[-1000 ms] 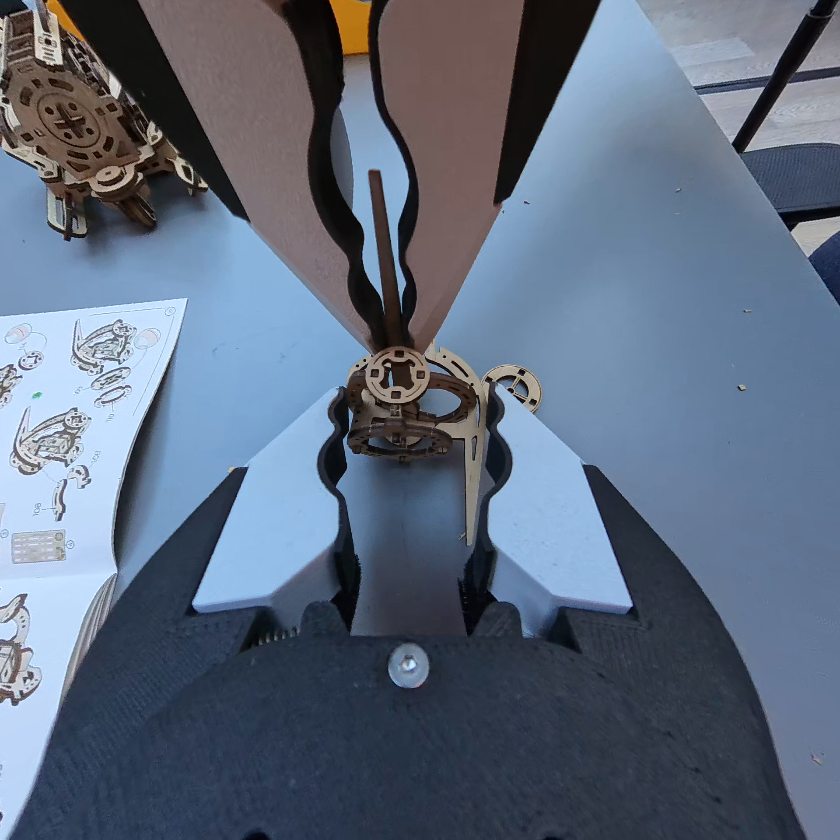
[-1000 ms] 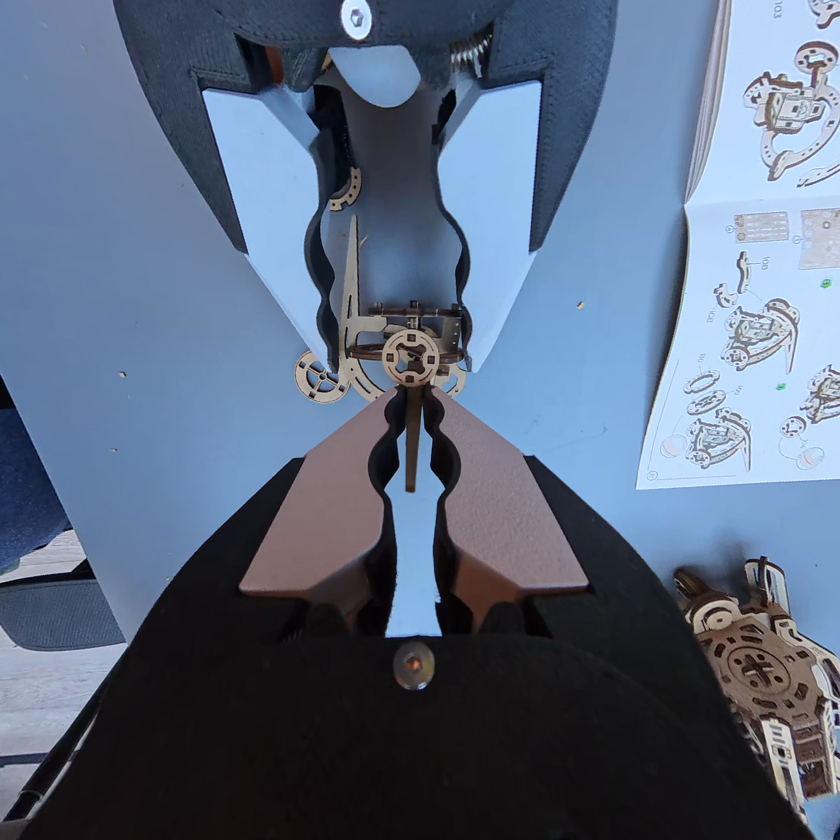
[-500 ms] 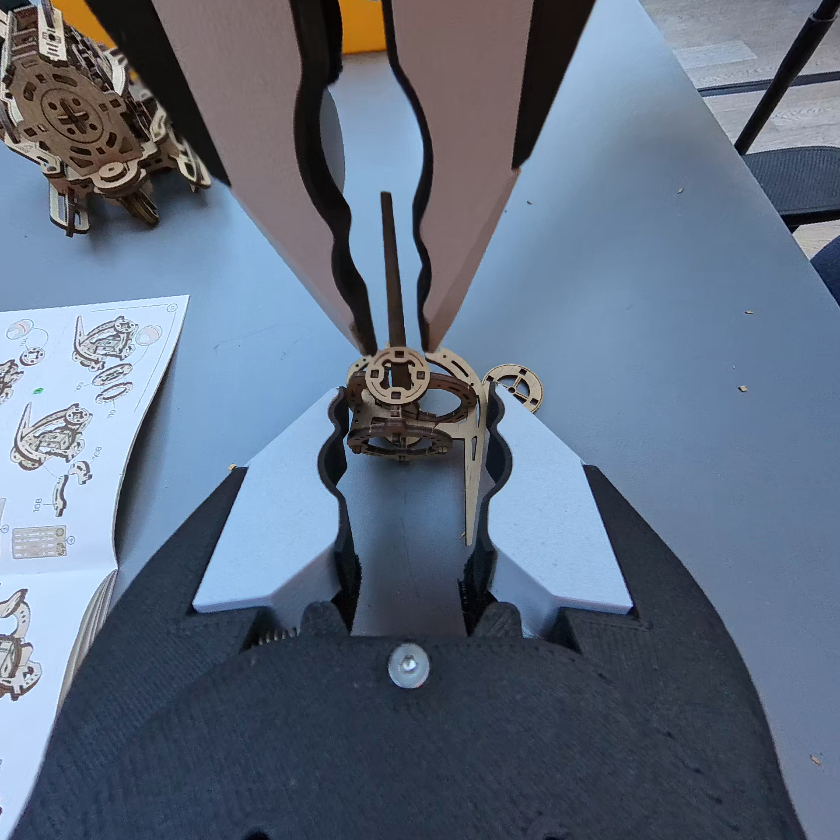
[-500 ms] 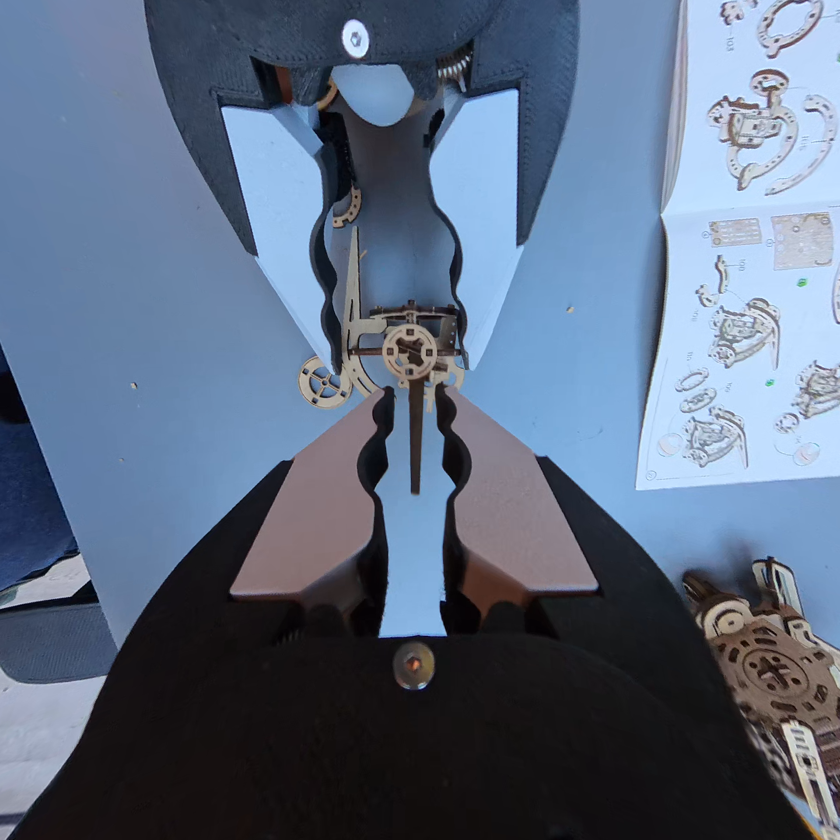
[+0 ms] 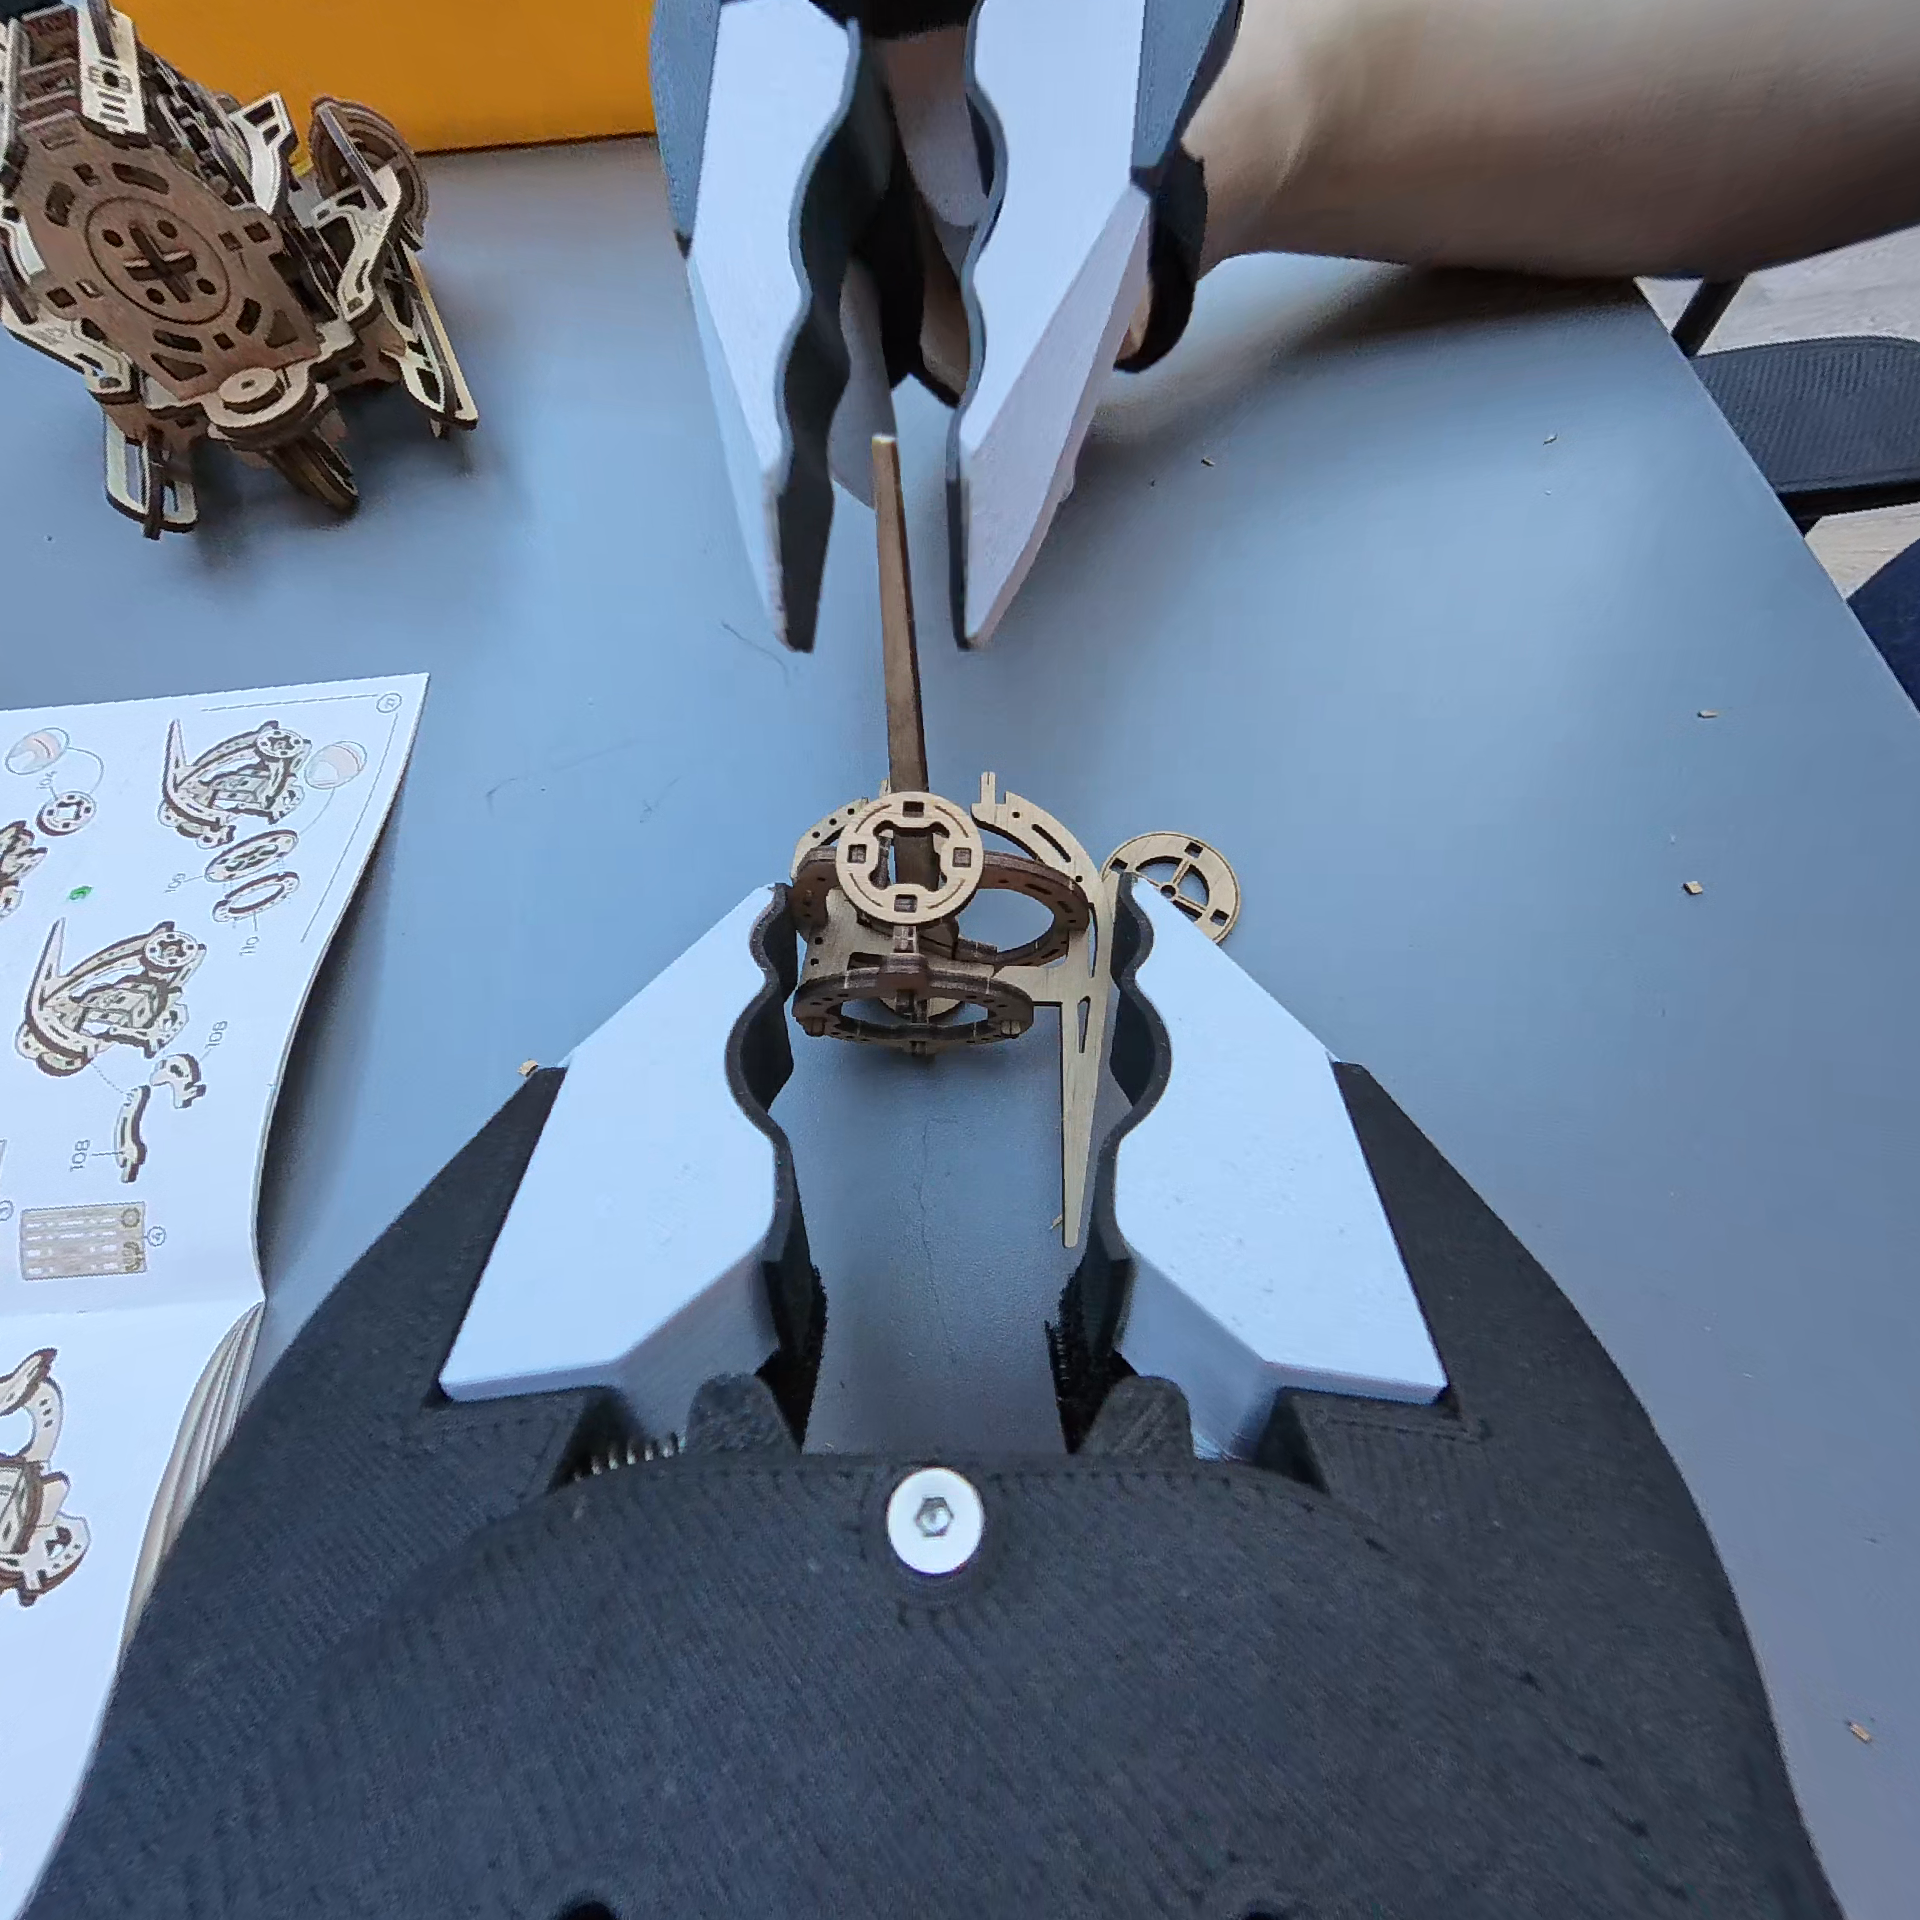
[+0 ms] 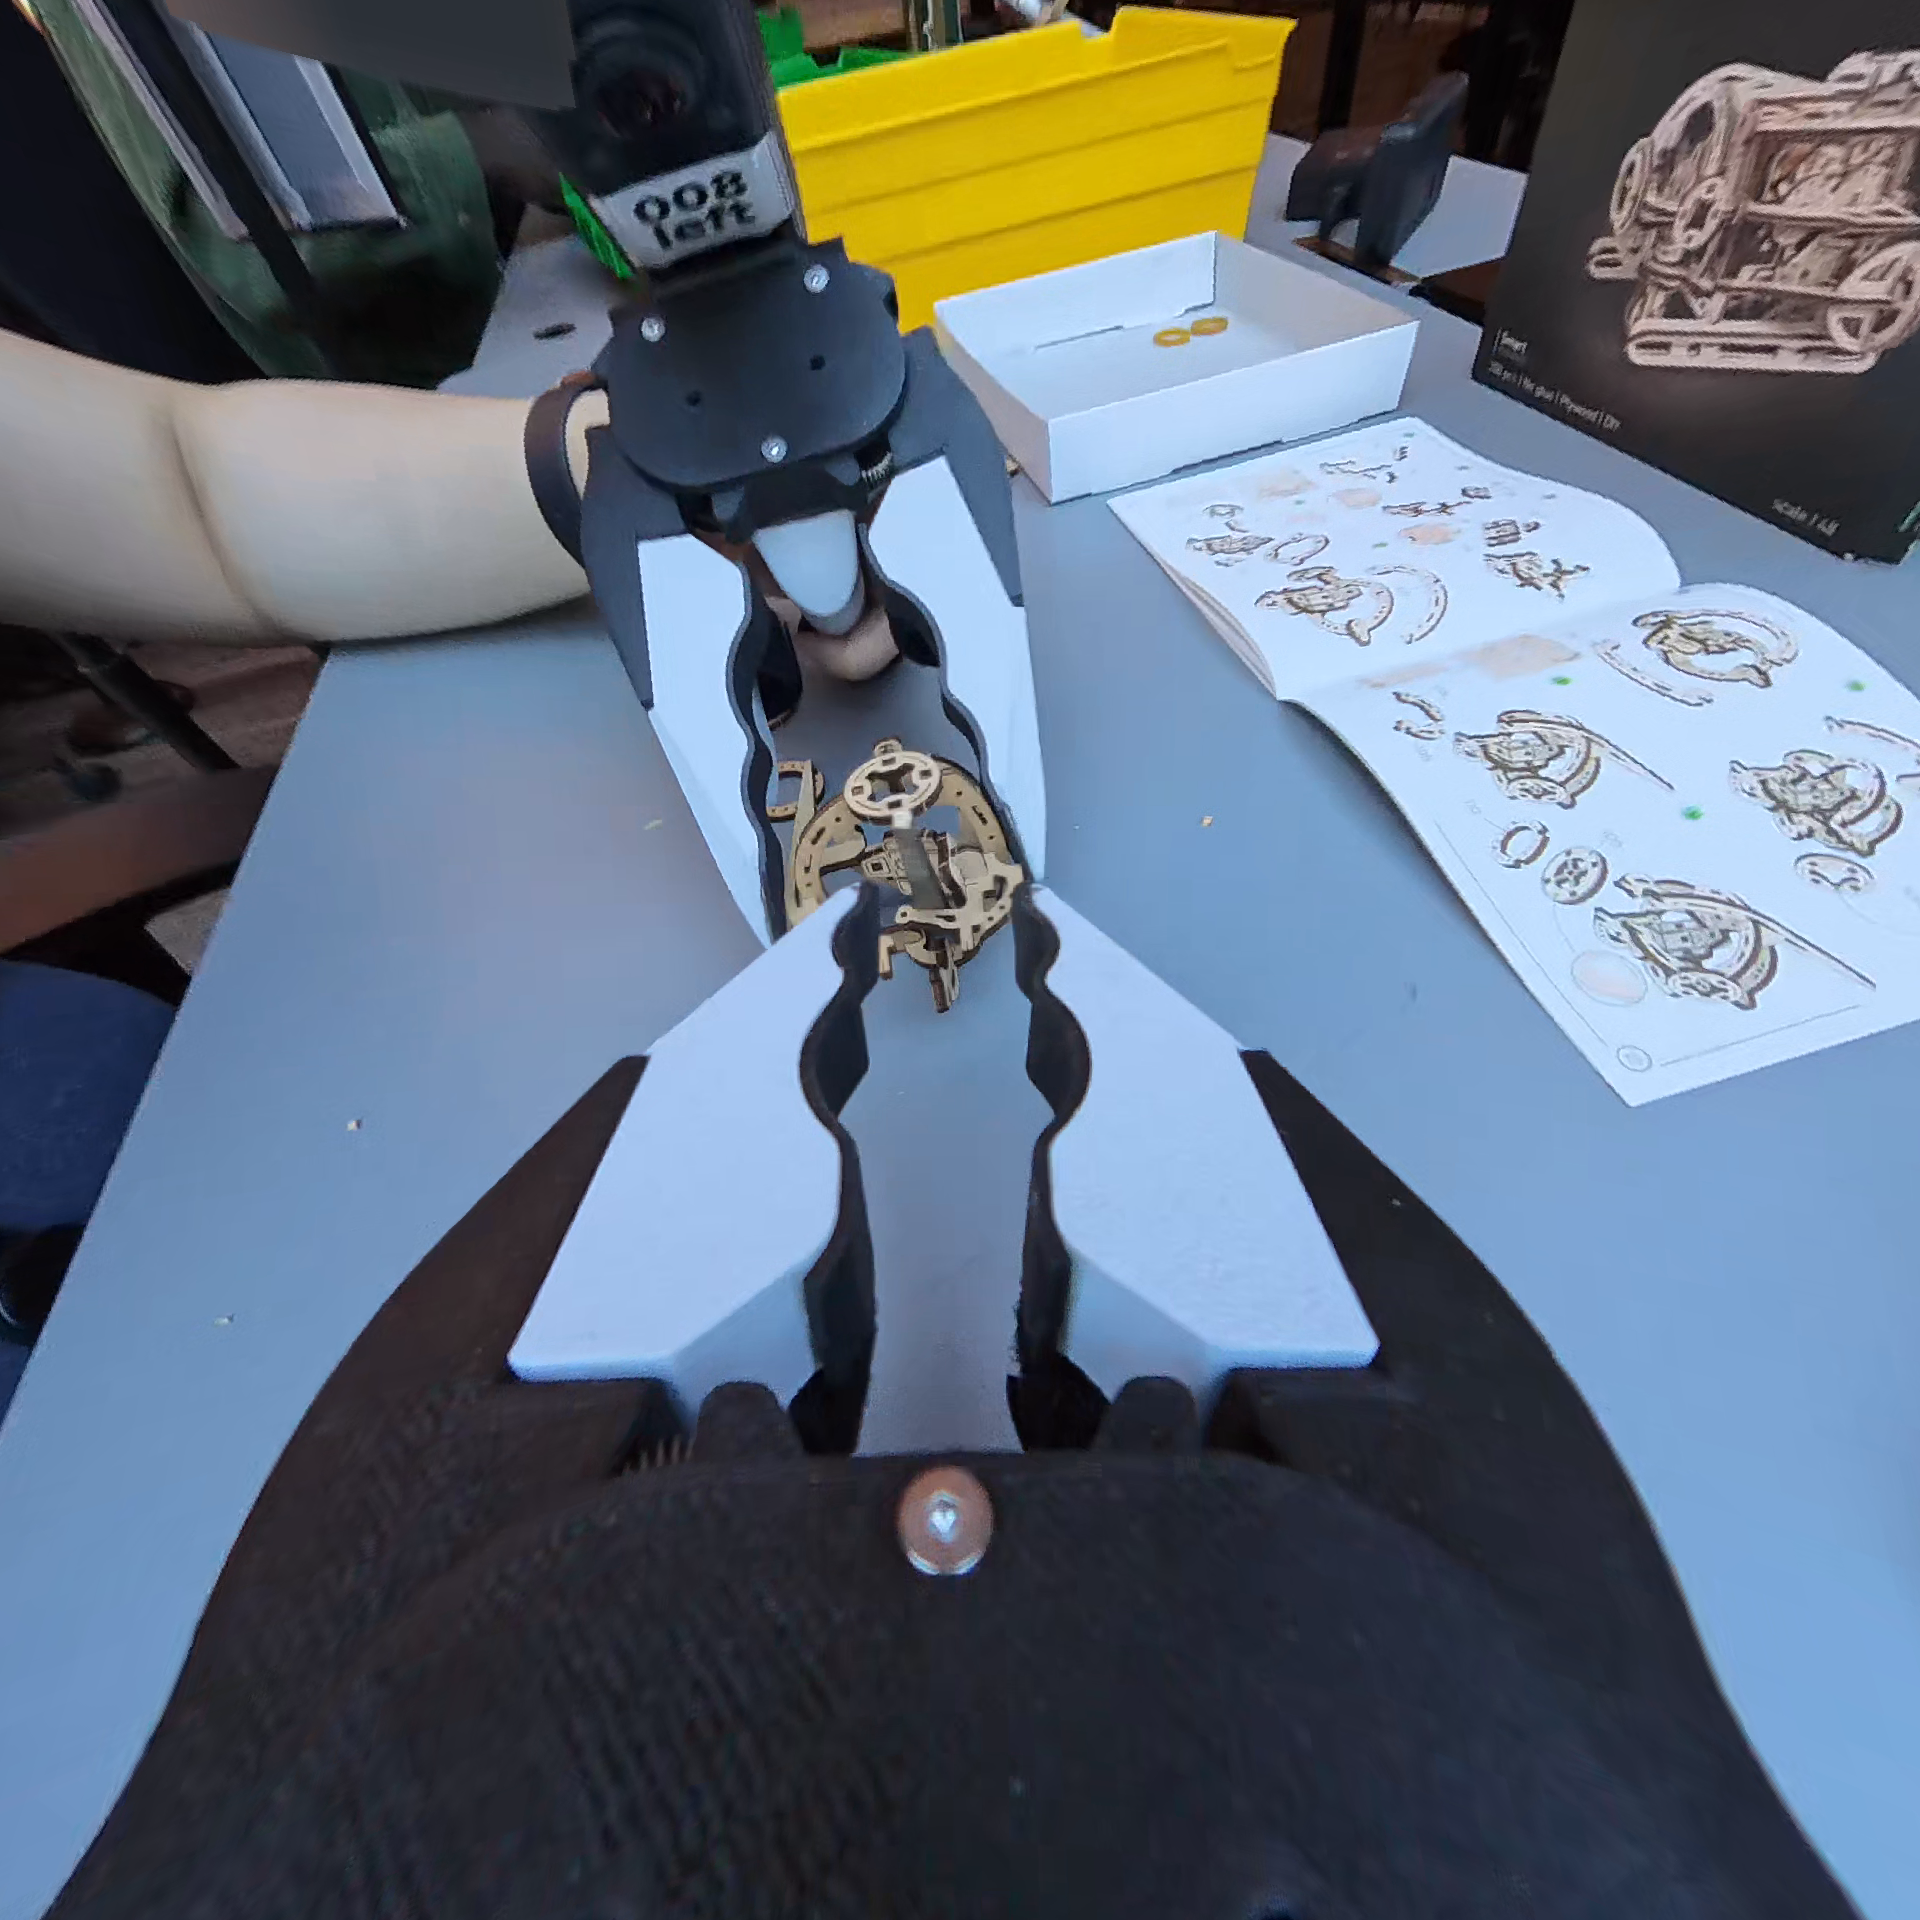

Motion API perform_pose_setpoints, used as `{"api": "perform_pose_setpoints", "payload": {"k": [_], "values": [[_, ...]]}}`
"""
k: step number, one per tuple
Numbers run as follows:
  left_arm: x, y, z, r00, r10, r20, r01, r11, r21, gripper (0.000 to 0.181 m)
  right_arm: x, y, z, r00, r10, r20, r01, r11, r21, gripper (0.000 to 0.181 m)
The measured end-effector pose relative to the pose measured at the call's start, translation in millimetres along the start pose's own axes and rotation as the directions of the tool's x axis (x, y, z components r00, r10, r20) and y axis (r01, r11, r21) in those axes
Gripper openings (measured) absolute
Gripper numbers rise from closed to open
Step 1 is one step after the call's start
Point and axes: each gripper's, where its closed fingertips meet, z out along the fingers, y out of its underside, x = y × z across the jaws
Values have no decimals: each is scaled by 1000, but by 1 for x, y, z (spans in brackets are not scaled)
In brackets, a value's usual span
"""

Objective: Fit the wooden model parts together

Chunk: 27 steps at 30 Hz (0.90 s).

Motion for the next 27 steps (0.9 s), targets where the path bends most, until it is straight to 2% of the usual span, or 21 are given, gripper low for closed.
{"api": "perform_pose_setpoints", "payload": {"k": [2, 4, 8, 9, 14, 18, 23, 27], "values": [[0, 0, 0, 1000, 2, 0, -2, 1000, 0, 60, -2, 1, 5, 999, -33, 3, 33, 999, -6, 23], [0, 0, 0, 1000, 4, 0, -4, 1000, 0, 60, -6, 0, 9, 999, -36, 24, 36, 999, 14, 14], [0, 0, 0, 1000, 4, 0, -4, 1000, 0, 60, -6, -7, 9, 999, 8, 36, -11, 998, 67, 10], [0, 0, 0, 1000, 3, -1, -3, 1000, 0, 60, -6, -8, 9, 999, 21, 40, -24, 997, 79, 2], [1, 0, 0, 1000, 5, -1, -5, 1000, 0, 60, -11, -18, 7, 999, -9, 47, 4, 995, 102, 2], [1, 0, 0, 1000, 4, -2, -4, 1000, 0, 60, -13, -19, 9, 995, -95, 28, 96, 994, -49, 2], [1, 0, 0, 1000, 6, -1, -6, 1000, 0, 60, -16, -33, 8, 972, -236, 19, 234, 946, -223, 2], [1, 0, -1, 1000, 5, -5, -5, 1000, 0, 60, -17, -32, 13, 968, -245, 57, 250, 918, -309, 2]]}}
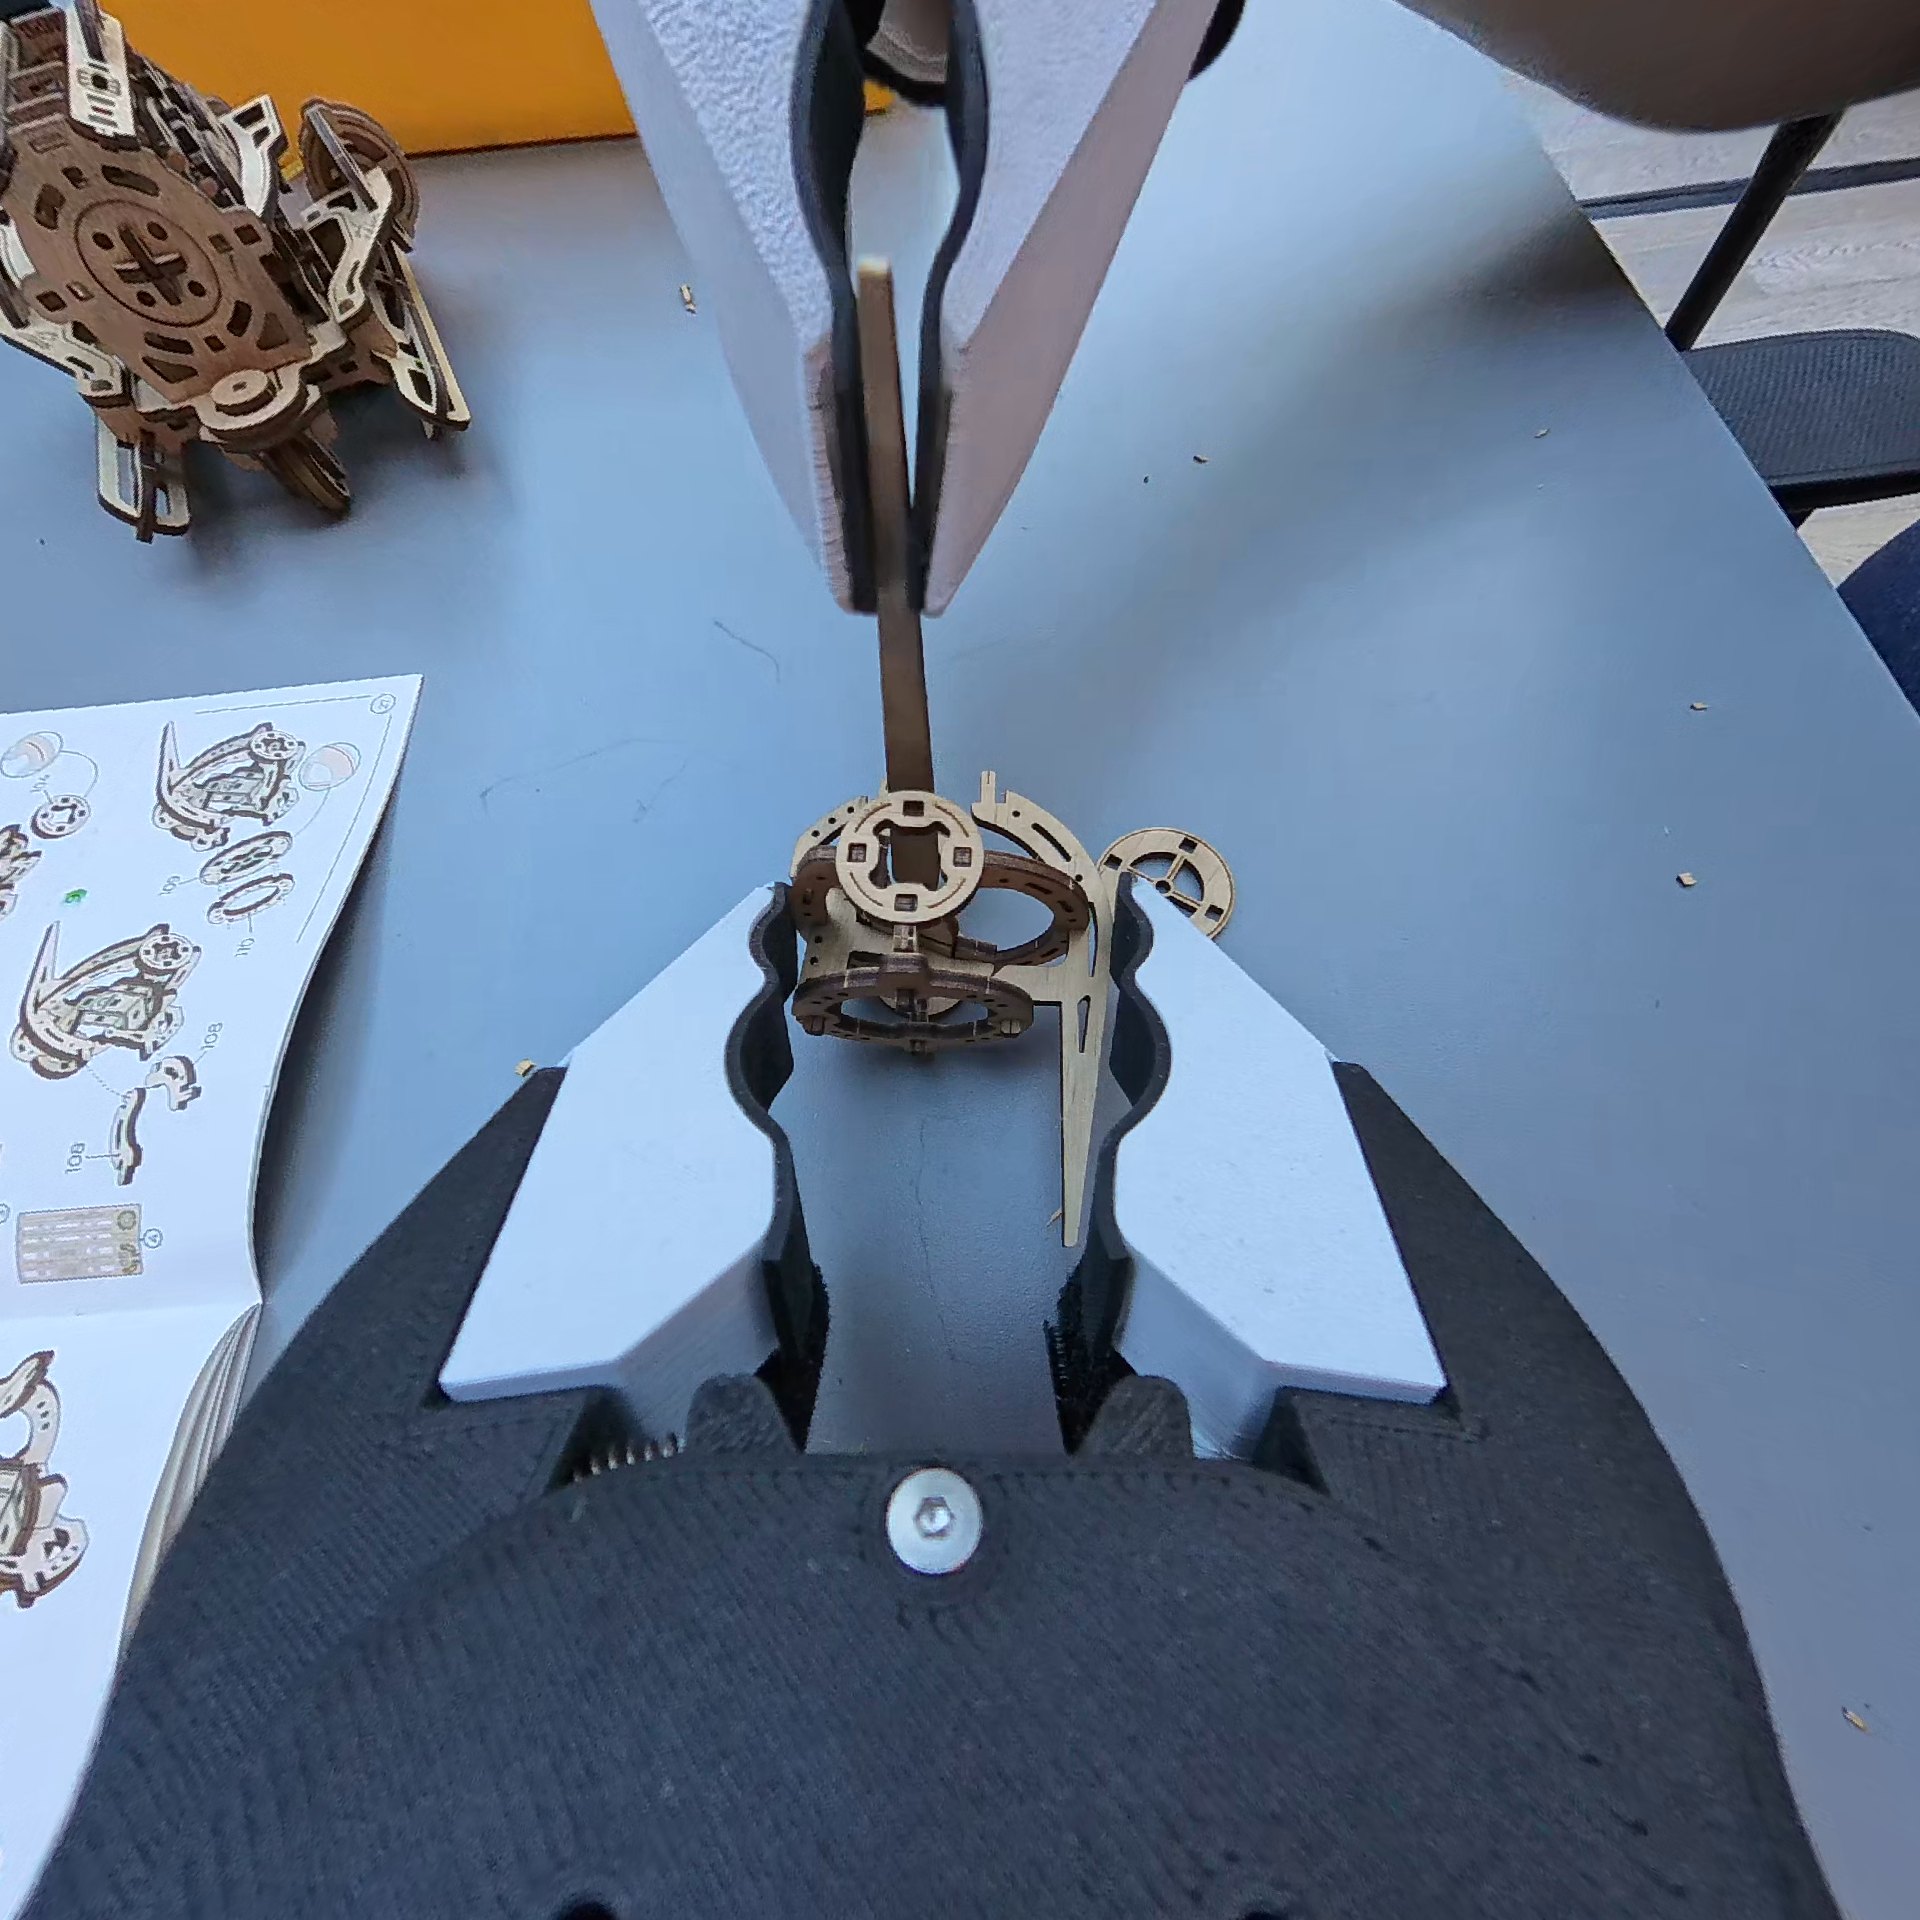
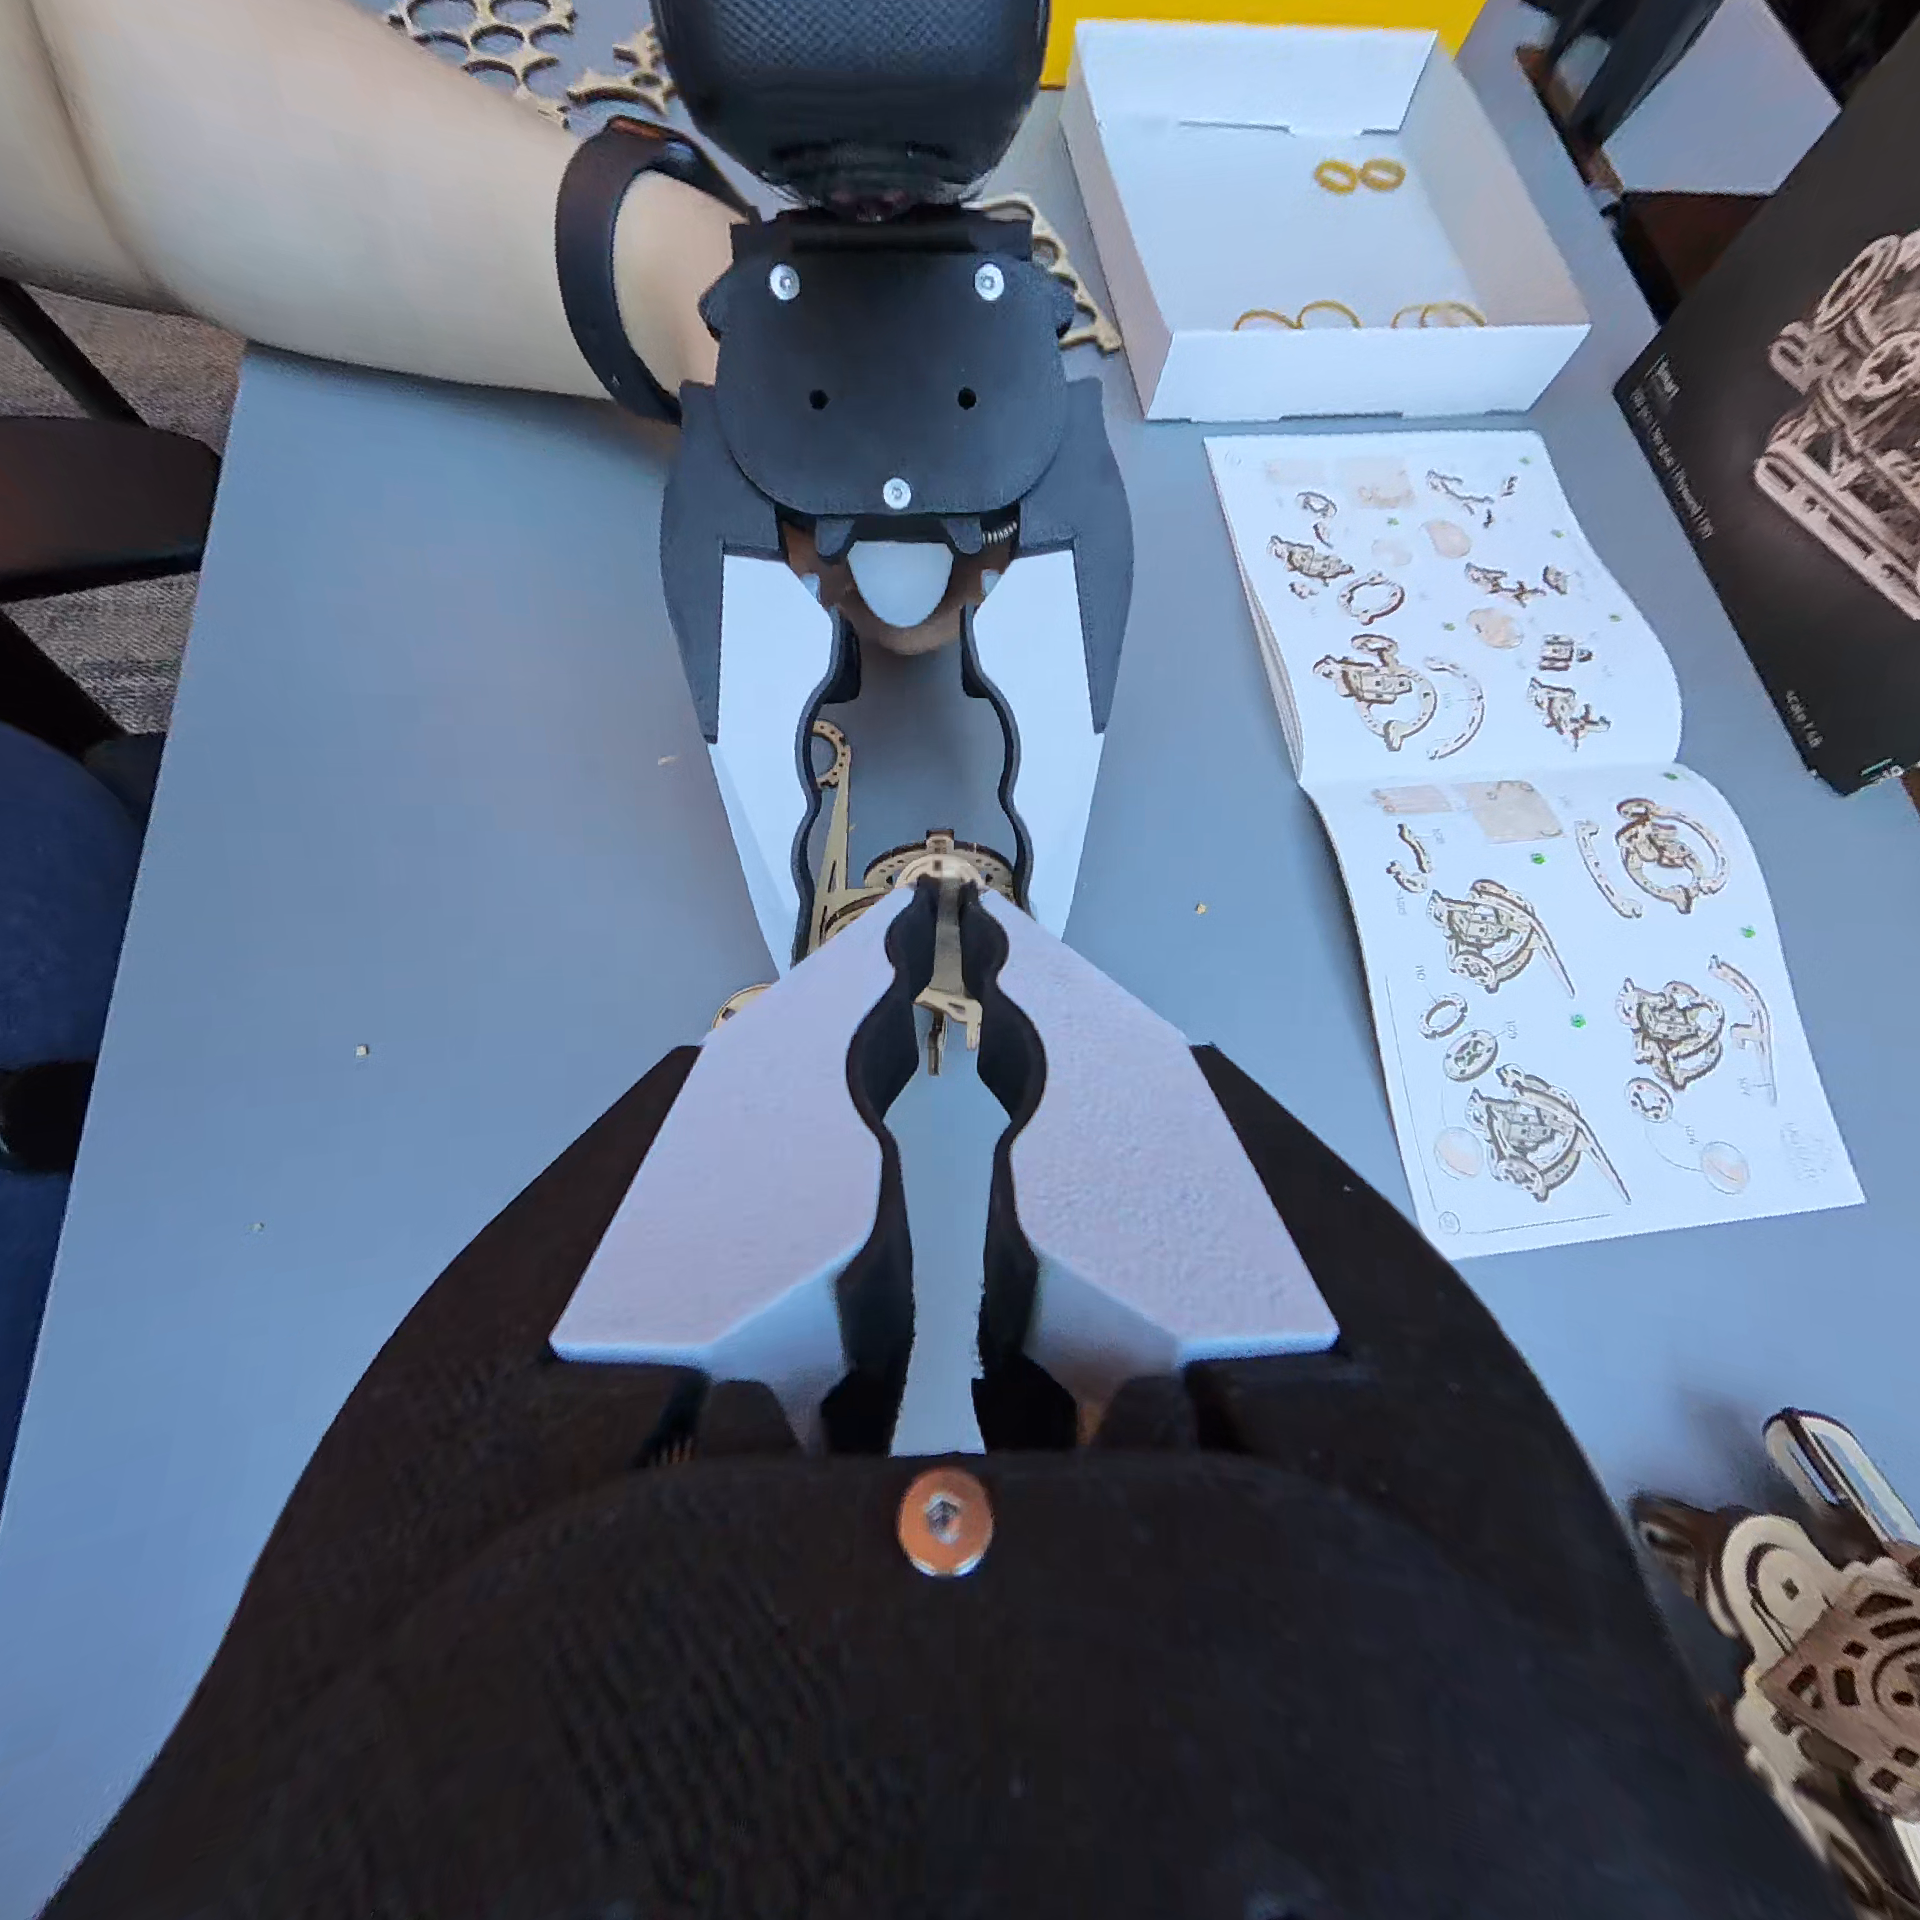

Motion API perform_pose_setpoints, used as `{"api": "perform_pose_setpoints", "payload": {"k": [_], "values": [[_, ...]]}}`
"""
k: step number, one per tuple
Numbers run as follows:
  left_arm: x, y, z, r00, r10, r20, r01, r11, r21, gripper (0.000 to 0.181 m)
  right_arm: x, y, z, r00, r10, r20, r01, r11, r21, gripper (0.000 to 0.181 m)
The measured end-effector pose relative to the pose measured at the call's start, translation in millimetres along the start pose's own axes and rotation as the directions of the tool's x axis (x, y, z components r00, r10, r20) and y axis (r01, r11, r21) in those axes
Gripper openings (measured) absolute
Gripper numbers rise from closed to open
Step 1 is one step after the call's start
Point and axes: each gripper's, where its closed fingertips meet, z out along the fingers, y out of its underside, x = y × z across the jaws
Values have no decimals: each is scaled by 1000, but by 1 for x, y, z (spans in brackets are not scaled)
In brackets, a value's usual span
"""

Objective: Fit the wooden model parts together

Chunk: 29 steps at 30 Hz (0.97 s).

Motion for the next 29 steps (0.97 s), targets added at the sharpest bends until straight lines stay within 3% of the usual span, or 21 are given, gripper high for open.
{"api": "perform_pose_setpoints", "payload": {"k": [16, 29], "values": [[0, 0, 0, 1000, 2, 3, -2, 1000, 0, 60, 1, 9, 11, 997, 50, 55, -48, 998, -27, 2], [1, 0, 0, 1000, 8, 2, -8, 1000, -3, 60, -5, 6, 11, 993, -113, -18, 113, 993, 17, 2]]}}
